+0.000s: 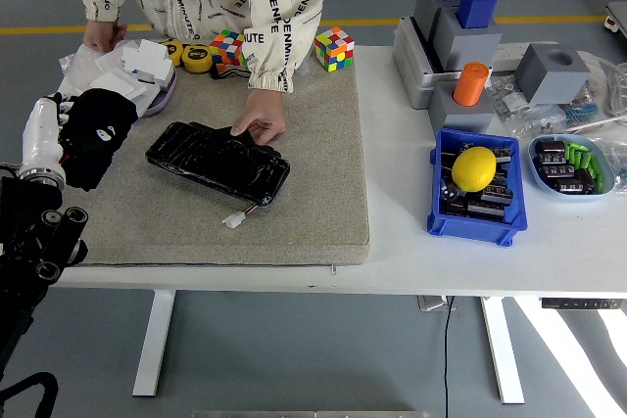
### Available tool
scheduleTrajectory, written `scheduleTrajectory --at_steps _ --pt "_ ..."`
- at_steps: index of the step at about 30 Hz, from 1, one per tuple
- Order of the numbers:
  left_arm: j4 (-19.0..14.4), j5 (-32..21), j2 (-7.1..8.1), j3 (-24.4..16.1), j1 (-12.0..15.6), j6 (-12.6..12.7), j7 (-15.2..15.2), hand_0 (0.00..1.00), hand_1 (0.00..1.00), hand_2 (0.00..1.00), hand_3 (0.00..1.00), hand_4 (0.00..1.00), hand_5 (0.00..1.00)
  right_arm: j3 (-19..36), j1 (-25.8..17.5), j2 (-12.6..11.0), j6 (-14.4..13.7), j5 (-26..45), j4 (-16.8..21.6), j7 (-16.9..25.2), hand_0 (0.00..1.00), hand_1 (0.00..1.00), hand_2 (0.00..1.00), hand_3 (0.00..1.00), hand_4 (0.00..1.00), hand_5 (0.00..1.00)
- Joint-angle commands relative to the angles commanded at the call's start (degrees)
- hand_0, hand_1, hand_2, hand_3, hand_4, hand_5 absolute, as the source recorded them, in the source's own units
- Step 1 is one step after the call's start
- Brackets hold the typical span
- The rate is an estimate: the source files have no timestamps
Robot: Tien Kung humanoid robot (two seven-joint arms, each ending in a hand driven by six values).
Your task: Pick the rag up,wipe the panel,place it on the desk
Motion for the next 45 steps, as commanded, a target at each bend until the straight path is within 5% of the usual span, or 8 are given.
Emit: scheduleTrajectory --at_steps 10,24,45 --pt "-2.1 1.39 -0.77 9.03 -1.42 -1.5 2.63 0.215 0.23 0.272 0.551 0.574 0.002 -1.05 0.1 0.03 0.02 0.72 0.24 -0.04 0.521 0.545 0.488 0.518 0.837 0.347" --pt "1.33 3.73 -2.1 10.66 -3.17 -2.49 4.83 0.209 0.224 0.265 0.549 0.587 0.002 -1.36 0.07 0.0 0.03 1.02 0.29 -0.08 0.521 0.545 0.488 0.518 0.835 0.346" --pt "-8.49 -2.7 0.24 25.86 -1.8 -5.05 10.01 0.203 0.222 0.266 0.548 0.596 0.002 -1.96 0.13 -0.23 0.02 1.37 0.33 -0.06 0.521 0.547 0.488 0.519 0.837 0.347"
